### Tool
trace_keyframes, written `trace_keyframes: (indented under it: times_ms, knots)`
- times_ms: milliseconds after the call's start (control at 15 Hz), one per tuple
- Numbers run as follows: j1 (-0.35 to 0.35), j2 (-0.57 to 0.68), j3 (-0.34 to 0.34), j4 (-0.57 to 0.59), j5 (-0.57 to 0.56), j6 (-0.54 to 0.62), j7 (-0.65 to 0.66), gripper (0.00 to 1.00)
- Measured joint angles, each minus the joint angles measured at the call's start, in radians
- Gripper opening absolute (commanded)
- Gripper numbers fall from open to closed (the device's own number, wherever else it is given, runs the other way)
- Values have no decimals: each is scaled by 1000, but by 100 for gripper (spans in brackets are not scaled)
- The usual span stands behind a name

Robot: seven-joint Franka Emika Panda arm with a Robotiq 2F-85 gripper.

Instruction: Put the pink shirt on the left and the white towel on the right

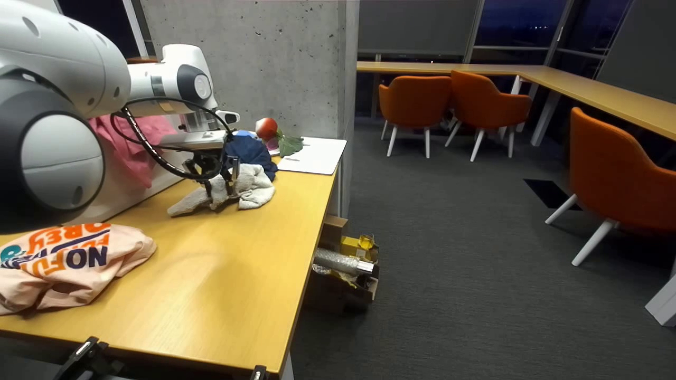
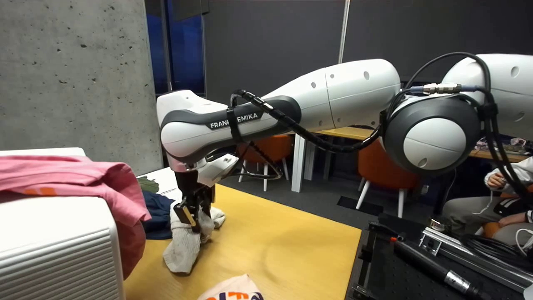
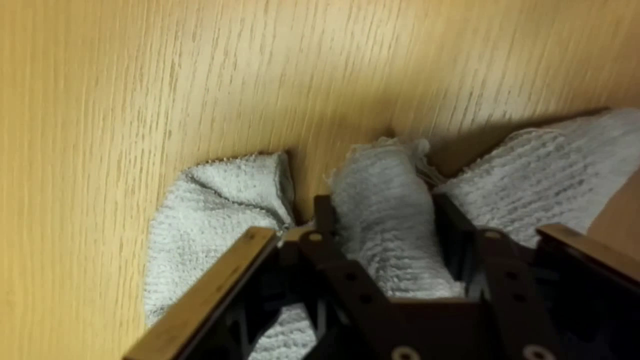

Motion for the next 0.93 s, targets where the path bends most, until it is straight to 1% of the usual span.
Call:
trace_keyframes:
  times_ms: [200, 400, 467, 600, 733, 933]
  knots:
    - [1, 0, 0, 1, 0, 0, 4, 0]
    - [1, -6, 0, 1, 0, -3, 14, 0]
    - [1, -10, -1, 1, 0, -6, 21, 1]
    - [4, -22, -4, 2, 0, -27, 42, 1]
    - [13, -52, -13, 3, -1, -83, 77, 1]
    - [42, -125, -22, 4, -2, -217, 151, 1]
